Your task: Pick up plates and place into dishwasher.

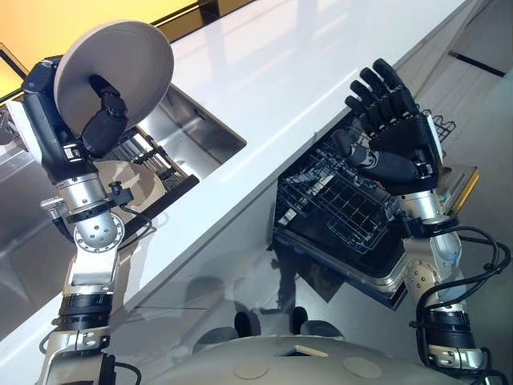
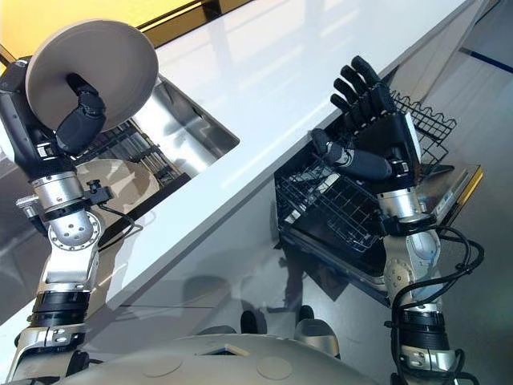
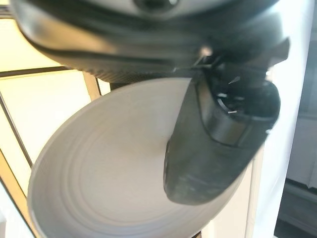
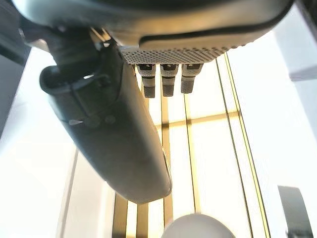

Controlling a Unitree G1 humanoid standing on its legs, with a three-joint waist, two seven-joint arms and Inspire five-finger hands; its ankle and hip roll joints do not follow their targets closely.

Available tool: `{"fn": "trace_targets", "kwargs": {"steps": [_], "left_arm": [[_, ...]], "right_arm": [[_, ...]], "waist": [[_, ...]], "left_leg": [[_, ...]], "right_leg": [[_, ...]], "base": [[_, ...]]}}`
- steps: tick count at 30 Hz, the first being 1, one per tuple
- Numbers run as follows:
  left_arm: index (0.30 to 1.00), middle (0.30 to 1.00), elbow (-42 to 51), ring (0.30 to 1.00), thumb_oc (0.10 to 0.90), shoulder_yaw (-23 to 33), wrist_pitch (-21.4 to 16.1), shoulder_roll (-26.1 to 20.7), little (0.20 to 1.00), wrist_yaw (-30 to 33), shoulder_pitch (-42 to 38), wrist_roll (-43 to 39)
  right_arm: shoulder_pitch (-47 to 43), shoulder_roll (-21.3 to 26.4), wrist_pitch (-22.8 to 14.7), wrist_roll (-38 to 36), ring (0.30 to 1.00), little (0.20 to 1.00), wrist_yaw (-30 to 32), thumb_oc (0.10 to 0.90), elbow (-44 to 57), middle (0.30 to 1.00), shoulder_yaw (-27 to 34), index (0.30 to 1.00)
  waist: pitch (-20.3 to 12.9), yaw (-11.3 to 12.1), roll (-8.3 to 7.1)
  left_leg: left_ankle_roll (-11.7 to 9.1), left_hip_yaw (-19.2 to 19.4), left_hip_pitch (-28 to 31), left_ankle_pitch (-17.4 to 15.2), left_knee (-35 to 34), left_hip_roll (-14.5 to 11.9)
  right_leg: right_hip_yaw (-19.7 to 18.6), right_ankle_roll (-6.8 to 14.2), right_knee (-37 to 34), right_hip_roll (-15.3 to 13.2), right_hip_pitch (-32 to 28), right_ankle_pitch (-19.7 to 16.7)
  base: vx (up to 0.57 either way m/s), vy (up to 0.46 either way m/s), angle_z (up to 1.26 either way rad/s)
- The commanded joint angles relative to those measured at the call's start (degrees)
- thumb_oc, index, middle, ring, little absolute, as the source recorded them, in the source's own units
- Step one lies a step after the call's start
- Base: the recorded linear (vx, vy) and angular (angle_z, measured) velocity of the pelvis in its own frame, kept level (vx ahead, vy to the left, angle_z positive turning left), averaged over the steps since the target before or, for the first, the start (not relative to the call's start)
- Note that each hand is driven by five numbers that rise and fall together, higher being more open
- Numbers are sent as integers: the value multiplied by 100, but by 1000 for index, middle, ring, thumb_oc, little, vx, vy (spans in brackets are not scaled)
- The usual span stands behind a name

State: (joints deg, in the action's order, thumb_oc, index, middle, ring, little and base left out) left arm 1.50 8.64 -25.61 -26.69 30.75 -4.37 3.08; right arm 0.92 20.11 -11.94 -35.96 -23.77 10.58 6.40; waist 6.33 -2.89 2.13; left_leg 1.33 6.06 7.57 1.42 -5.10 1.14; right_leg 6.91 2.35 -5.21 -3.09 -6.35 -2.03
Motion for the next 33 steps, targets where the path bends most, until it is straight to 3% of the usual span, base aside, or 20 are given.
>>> {"fn": "trace_targets", "kwargs": {"steps": [1,12,21,27,33], "left_arm": [[300,300,-86,300,100,-233,-636,-595,200,154,-956,253],[300,300,-309,300,100,-368,-676,-747,200,121,-1114,257],[300,300,2,300,100,-262,-715,-543,200,-113,-745,305],[300,300,87,300,100,-338,-905,-503,200,-1011,-687,-210],[300,300,-27,300,100,-444,-876,-674,200,-1135,-802,-286]], "right_arm": [[-636,151,-290,-323,900,900,-282,800,626,900,-15,900],[-861,175,-156,-335,900,900,-317,800,634,900,-278,900],[-631,86,-171,-290,900,900,-270,800,862,900,-253,900],[-621,56,-108,-274,900,900,-336,800,812,900,-292,900],[-718,179,-55,-297,900,900,-291,800,745,900,-327,900]], "waist": [[-717,31,-31],[-748,48,-32],[-735,46,-32],[-741,71,-20],[-742,69,-3]], "left_leg": [[-36,-53,56,-603,121,137],[-45,-42,76,-596,100,135],[-42,-31,41,-569,84,132],[-36,-52,38,-575,77,135],[-49,-40,43,-571,79,121]], "right_leg": [[170,74,719,325,136,866],[149,66,660,345,107,834],[98,75,615,355,124,806],[99,71,577,369,115,794],[113,67,588,370,106,804]], "base": [[0,0,0],[7,-6,1],[30,-14,0],[0,0,0],[0,0,0]]}}
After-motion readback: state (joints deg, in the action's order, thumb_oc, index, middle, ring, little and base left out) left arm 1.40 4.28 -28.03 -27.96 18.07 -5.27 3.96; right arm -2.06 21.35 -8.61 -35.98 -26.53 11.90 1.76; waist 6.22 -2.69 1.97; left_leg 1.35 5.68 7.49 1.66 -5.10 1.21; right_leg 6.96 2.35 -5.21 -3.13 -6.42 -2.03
